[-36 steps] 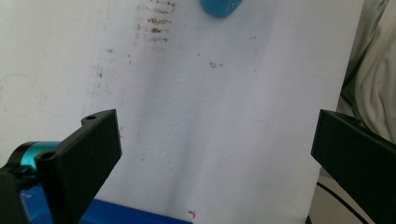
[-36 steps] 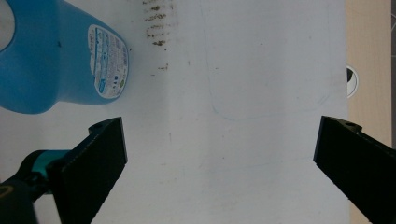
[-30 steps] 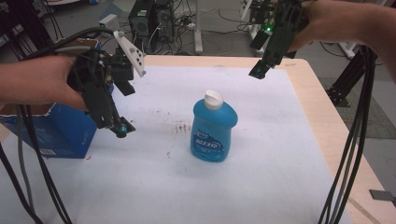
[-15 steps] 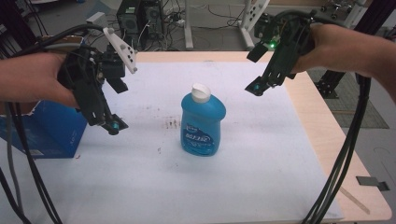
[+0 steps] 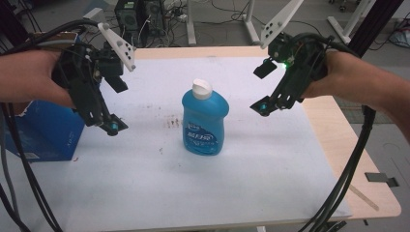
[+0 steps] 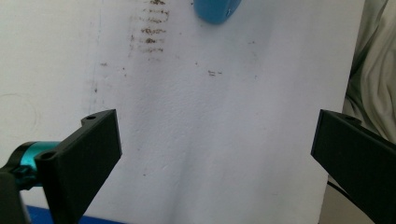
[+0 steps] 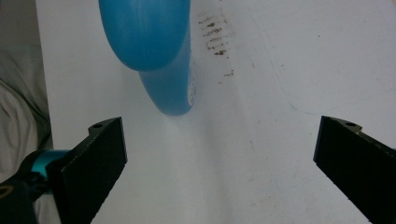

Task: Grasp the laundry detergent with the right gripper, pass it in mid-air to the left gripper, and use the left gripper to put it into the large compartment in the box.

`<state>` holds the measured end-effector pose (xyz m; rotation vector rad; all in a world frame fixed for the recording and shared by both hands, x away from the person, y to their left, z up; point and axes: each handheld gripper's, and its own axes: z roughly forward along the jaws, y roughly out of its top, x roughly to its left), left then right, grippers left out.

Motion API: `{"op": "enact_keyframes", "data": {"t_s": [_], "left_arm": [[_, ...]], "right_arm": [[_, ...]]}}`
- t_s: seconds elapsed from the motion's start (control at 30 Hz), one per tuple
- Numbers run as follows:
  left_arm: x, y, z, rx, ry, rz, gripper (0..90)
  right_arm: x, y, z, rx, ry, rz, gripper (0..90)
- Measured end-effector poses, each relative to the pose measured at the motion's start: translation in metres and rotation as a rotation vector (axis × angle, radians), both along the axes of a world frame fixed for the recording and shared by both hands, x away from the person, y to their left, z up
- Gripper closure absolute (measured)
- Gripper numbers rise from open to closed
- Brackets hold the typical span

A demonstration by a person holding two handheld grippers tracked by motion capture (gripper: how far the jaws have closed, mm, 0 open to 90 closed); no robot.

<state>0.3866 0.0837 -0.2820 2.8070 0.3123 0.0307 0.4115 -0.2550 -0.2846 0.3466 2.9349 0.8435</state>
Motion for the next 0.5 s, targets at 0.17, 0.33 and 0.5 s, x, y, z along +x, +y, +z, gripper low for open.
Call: {"op": "enact_keyframes", "data": {"t_s": [0.17, 0.33, 0.5], "left_arm": [[0.001, 0.0, 0.0, -0.003, 0.002, -0.005, 1.7], [0.002, -0.001, -0.001, -0.002, 0.001, -0.013, 1.7], [0.002, -0.002, -0.002, -0.005, 0.003, -0.016, 1.7]], "right_arm": [[-0.008, -0.003, -0.013, 0.026, 0.011, -0.016, 1.9], [-0.013, -0.004, -0.023, 0.065, 0.022, -0.025, 1.9], [-0.018, -0.005, -0.034, 0.105, 0.022, -0.036, 1.9]]}}
